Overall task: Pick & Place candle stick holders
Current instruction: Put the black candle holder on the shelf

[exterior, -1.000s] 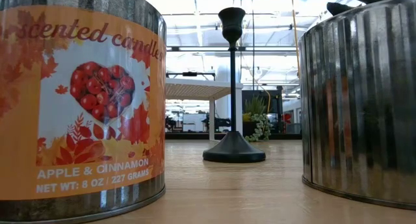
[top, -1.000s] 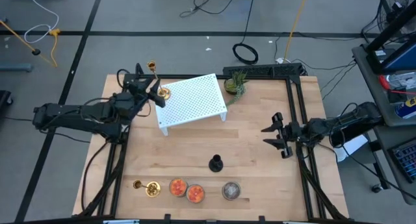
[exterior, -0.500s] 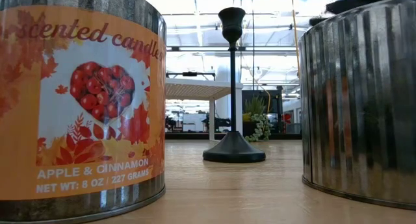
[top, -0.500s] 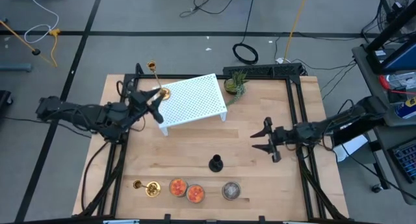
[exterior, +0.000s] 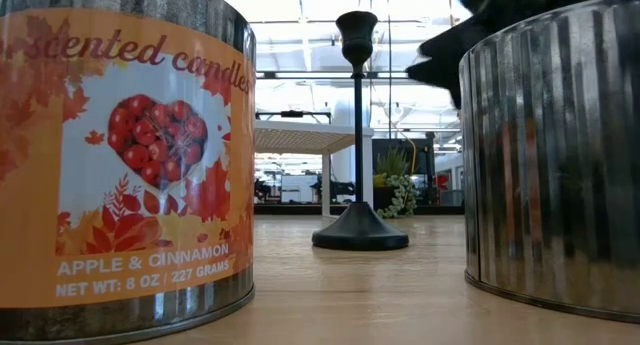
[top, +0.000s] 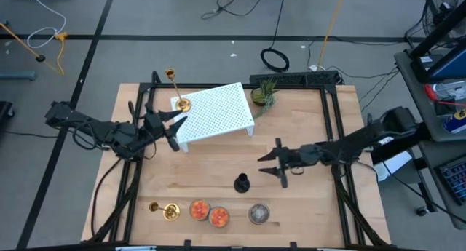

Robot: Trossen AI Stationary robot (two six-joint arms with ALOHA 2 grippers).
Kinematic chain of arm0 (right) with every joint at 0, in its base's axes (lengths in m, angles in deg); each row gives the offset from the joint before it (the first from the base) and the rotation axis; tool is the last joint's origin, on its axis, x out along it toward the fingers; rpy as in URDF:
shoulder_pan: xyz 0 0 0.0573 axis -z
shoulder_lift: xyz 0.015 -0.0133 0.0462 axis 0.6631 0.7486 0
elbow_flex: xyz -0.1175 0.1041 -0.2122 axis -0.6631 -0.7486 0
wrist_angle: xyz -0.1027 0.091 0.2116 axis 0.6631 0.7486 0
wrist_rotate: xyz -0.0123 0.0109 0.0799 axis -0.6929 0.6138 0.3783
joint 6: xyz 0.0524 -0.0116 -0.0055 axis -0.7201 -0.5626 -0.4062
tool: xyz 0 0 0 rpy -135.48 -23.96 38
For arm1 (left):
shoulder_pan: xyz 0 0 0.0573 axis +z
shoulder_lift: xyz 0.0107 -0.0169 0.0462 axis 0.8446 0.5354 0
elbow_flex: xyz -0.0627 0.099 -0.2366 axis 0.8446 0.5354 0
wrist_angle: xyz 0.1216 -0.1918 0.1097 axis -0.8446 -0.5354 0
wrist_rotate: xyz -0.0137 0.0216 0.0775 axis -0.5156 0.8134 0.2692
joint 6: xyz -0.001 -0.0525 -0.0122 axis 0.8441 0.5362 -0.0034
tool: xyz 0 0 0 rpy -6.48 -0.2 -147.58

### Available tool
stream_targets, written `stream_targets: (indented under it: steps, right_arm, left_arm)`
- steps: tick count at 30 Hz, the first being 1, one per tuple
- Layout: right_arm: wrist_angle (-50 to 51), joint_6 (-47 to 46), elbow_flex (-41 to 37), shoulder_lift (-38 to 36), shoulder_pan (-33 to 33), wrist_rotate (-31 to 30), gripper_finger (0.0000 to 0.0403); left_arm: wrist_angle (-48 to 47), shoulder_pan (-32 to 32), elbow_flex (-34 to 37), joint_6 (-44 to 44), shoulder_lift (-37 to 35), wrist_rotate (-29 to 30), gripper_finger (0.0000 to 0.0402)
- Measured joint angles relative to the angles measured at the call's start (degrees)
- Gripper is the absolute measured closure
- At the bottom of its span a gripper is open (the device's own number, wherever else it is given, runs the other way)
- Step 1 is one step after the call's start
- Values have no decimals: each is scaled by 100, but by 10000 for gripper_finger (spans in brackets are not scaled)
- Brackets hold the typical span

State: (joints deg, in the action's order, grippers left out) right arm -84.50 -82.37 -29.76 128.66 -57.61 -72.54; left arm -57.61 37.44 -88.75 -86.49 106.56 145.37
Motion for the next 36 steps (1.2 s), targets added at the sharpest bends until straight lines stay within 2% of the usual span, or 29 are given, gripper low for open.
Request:
stream_targets:
  steps: [5, 10, 15, 26, 30, 36]
  right_arm:
    - [-24, -43, 462, 816, 94, 941, 227]
    - [-60, -152, 925, 1428, 219, 1104, 227]
    - [-51, -185, 1348, 1969, 326, 2141, 227]
    - [-428, -192, 1661, 2716, 608, 2205, 231]
    - [-357, -176, 1659, 2723, 665, 2216, 260]
    - [-352, -148, 1659, 2723, 711, 2219, 347]
  left_arm:
    - [-2, -23, 0, 40, 0, 2, 273]
    - [-21, -23, 0, 239, 2, -2, 273]
    - [-24, -21, 0, 295, 2, -2, 273]
    - [-31, -19, 0, 310, 9, -11, 273]
    - [-51, -19, -1, 294, 9, -17, 273]
    - [-115, -19, -2, 297, 9, -20, 273]
